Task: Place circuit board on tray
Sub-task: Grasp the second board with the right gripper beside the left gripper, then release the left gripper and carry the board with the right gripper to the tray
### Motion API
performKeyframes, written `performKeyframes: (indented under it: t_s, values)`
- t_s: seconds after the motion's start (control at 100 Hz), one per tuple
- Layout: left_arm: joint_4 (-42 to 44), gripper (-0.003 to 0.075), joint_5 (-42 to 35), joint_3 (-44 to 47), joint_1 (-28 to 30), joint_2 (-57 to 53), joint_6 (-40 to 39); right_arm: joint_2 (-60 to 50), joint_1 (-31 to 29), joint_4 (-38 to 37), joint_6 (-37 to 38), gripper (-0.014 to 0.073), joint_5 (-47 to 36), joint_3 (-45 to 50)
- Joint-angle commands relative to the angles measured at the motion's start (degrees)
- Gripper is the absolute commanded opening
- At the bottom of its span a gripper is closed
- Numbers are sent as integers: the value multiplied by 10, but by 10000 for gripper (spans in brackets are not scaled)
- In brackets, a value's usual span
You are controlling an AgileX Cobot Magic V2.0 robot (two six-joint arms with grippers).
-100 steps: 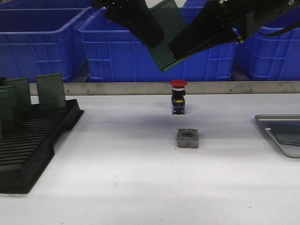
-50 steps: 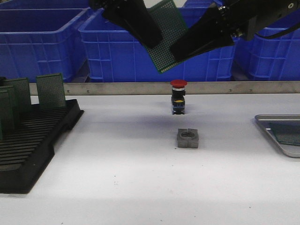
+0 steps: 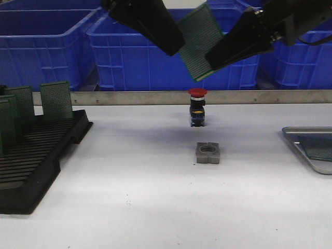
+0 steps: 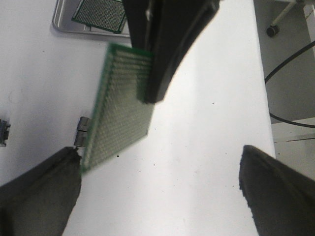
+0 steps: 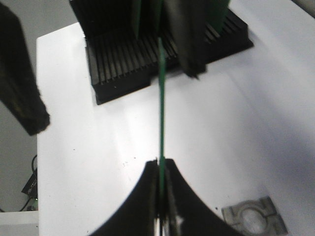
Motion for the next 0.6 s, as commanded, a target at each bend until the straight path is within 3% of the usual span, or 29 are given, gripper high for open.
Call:
performKeyframes:
  t_s: [0.0,0.16,0.32,0.59]
  values:
    - [-37,620,17,-15,-6,-29,-7,-35,-42,12,40,-69,30,-16]
    - [-37,620,17,-15,-6,-29,-7,-40,-139,1,106,-69,66,-16]
    - [-37,620,20,-15,-6,-29,-7,-27,-224,-8,190,-69,47,-16]
    - [-37,620,20,-15,-6,-29,-7,58,-281,-78,355,-69,21,-16]
